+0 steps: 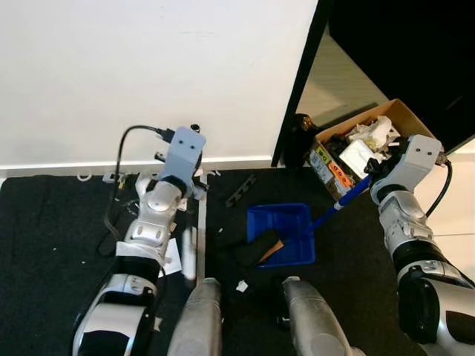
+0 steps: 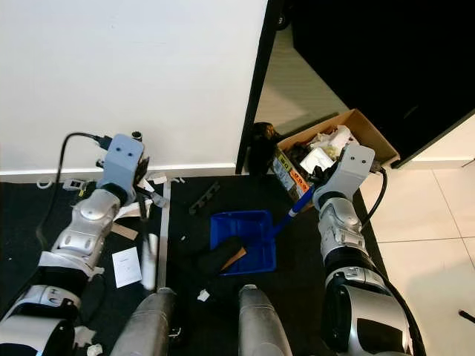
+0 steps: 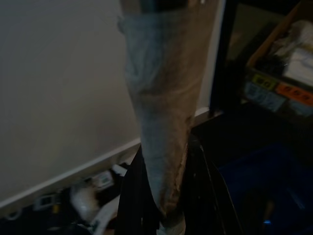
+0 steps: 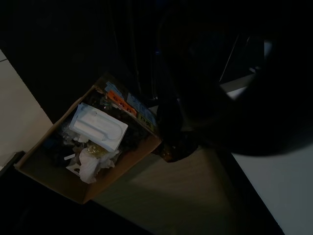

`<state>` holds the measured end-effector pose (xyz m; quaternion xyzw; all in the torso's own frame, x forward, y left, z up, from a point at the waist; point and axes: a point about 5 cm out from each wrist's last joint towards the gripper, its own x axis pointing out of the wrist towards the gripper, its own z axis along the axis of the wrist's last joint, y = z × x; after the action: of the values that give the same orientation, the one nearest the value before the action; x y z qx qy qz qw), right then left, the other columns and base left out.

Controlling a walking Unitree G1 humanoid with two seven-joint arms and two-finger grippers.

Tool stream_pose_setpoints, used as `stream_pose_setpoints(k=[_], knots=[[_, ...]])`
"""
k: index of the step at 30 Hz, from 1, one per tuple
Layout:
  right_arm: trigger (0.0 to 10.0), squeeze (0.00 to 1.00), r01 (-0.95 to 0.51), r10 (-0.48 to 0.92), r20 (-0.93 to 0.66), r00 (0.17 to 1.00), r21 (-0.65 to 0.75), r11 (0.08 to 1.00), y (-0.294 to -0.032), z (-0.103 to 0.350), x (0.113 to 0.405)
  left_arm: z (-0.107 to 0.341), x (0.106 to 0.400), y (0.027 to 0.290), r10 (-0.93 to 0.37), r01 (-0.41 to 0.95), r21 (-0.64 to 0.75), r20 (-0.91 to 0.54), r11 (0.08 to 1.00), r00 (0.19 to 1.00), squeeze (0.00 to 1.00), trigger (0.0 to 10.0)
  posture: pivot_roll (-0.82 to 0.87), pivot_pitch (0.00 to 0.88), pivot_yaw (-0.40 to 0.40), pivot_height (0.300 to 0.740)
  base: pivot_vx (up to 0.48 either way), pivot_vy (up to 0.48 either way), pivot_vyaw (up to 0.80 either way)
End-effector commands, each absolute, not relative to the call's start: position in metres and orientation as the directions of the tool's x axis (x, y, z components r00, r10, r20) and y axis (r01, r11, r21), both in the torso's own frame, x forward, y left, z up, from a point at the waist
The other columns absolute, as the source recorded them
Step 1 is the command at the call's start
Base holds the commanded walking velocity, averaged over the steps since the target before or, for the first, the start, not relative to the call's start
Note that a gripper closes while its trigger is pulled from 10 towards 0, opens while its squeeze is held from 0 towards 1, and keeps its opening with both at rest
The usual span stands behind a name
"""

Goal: Sweep floor

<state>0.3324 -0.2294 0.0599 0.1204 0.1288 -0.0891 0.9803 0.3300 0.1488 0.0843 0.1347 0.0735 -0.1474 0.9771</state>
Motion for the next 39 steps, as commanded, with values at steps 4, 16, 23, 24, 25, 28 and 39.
stream_pose_setpoints(k=[4,16,23,24,25,28,39], knots=[[0.0,0.00,0.151,-0.033,-0.355,0.934,0.309,0.939,-0.204,0.039,0.326,0.063,0.323,0.123,-0.315,0.371,0.214,-0.253,0.904,0.915,0.00,10.0,0.02,0.161,-0.017,0.740,0.000,0.000,0.00],[0.0,0.00,0.149,-0.036,-0.347,0.937,0.304,0.941,-0.206,0.038,0.324,0.063,0.327,0.079,-0.383,0.425,0.214,-0.214,0.879,0.899,0.00,10.0,0.01,0.170,-0.006,0.740,0.000,0.000,0.00],[0.0,0.00,0.159,-0.048,-0.345,0.937,0.301,0.940,-0.209,0.038,0.323,0.083,0.334,0.043,-0.385,0.401,0.152,-0.124,0.903,0.914,0.00,10.0,0.00,0.173,-0.001,0.740,0.000,0.000,0.00],[0.0,0.00,0.159,-0.048,-0.345,0.937,0.301,0.940,-0.209,0.038,0.323,0.083,0.334,0.043,-0.385,0.401,0.152,-0.124,0.903,0.914,0.00,10.0,0.00,0.173,-0.001,0.740,0.000,0.000,0.00],[0.0,0.00,0.160,-0.049,-0.345,0.937,0.301,0.940,-0.209,0.038,0.323,0.085,0.335,0.040,-0.382,0.395,0.146,-0.110,0.907,0.918,0.00,10.0,0.00,0.173,-0.001,0.740,0.000,0.000,0.00],[0.0,0.00,0.161,-0.050,-0.343,0.938,0.302,0.940,-0.209,0.039,0.323,0.094,0.338,0.033,-0.381,0.386,0.136,-0.064,0.912,0.922,0.00,10.0,0.00,0.174,0.000,0.740,0.000,0.000,0.00],[0.0,0.00,0.161,-0.052,-0.339,0.939,0.303,0.939,-0.209,0.040,0.324,0.119,0.350,0.025,-0.326,0.323,0.065,0.035,0.944,0.945,0.00,10.0,-0.01,0.173,0.000,0.740,0.000,0.000,0.00]])
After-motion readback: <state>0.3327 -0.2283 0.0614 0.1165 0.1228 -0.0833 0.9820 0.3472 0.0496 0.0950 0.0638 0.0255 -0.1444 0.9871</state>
